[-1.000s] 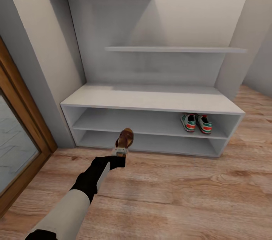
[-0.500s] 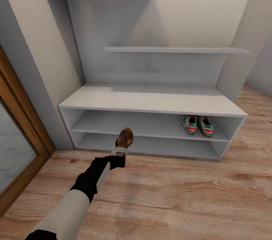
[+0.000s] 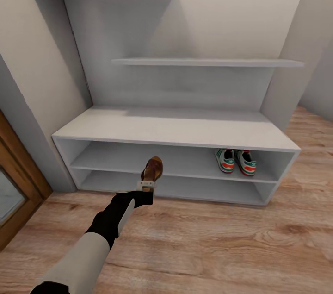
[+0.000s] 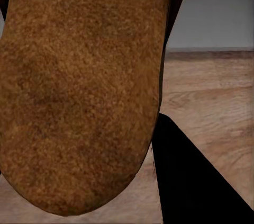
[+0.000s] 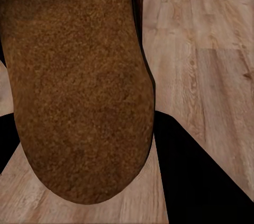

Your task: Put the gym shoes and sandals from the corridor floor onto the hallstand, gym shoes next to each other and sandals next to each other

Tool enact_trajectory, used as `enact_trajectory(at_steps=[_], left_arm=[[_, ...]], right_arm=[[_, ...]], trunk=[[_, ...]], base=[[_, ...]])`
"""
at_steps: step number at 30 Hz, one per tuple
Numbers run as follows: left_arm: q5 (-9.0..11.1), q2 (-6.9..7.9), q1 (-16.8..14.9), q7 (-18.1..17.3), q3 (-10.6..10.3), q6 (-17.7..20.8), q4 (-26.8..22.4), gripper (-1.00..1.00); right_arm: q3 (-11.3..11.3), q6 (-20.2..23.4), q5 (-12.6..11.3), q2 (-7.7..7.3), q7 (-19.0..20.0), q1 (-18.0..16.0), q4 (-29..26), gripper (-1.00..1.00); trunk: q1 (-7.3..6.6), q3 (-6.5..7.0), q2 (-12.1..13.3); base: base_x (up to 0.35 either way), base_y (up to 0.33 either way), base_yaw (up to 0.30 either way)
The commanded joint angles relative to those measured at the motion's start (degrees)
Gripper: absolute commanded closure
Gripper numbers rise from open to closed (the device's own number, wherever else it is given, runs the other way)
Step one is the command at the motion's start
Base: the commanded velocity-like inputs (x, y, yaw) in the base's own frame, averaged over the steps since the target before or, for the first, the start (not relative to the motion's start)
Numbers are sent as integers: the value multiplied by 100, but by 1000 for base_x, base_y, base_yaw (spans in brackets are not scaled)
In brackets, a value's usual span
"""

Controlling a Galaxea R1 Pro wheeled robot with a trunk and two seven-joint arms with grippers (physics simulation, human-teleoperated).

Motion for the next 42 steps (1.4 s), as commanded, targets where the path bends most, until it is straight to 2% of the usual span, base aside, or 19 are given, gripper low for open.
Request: enact_trajectory(at_steps=[1, 9, 20, 32, 42], left_arm=[[12, 0, -2, -18, 0, 34, -9, 100], [8, 1, -2, -18, 0, 38, -17, 100], [7, 13, -2, -18, 3, 39, -18, 100], [8, 18, -2, -18, 5, 30, -18, 100], [5, 18, -2, -18, 8, 30, -18, 100]], right_arm=[[-4, 25, 12, -1, 11, -6, -4, 100], [-4, 26, 13, 1, 11, -6, -4, 100], [-4, 28, 13, 1, 11, -6, -4, 100], [-4, 28, 13, 3, 10, -6, -4, 100], [-4, 28, 13, 4, 6, -6, -3, 100]], trunk=[[1, -6, -2], [1, -6, -2], [29, -297, -17], [29, -302, -17], [29, -302, -17]], base=[[153, -113, 0], [45, -33, 0], [1, -1, 0], [13, 0, 0], [271, -90, 0]])
